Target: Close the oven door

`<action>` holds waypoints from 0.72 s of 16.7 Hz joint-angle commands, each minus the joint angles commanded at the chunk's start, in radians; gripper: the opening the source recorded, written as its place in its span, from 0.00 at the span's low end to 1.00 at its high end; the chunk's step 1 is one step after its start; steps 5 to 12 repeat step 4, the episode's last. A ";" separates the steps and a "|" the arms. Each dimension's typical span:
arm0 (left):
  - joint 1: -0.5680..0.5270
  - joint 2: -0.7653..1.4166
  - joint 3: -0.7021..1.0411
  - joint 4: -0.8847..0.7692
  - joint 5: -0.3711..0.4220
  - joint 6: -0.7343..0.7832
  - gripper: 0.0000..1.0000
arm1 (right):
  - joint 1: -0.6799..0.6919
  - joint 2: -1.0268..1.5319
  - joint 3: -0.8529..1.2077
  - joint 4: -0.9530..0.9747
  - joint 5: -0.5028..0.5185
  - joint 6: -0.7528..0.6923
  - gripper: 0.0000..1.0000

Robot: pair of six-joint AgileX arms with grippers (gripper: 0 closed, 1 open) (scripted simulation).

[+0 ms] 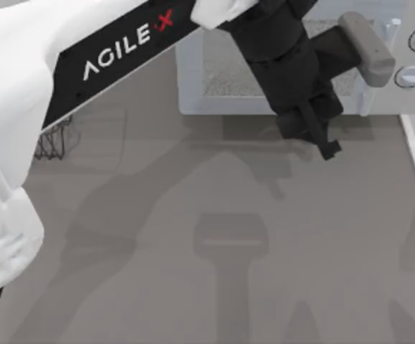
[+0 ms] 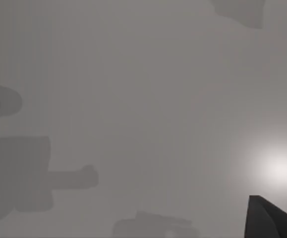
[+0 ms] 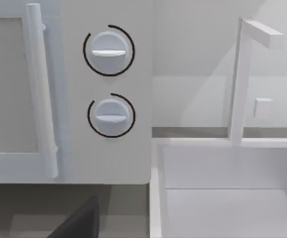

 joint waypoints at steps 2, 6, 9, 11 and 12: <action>-0.002 -0.005 0.035 0.019 -0.011 -0.001 0.00 | 0.000 0.000 0.000 0.000 0.000 0.000 1.00; 0.003 -0.009 0.057 0.035 -0.019 -0.001 0.00 | 0.000 0.000 0.000 0.000 0.000 0.000 1.00; 0.003 -0.009 0.057 0.035 -0.019 -0.001 0.00 | 0.000 0.000 0.000 0.000 0.000 0.000 1.00; 0.003 -0.009 0.057 0.035 -0.019 -0.001 0.00 | 0.000 0.000 0.000 0.000 0.000 0.000 1.00; 0.003 -0.009 0.057 0.035 -0.019 -0.001 0.00 | 0.000 0.000 0.000 0.000 0.000 0.000 1.00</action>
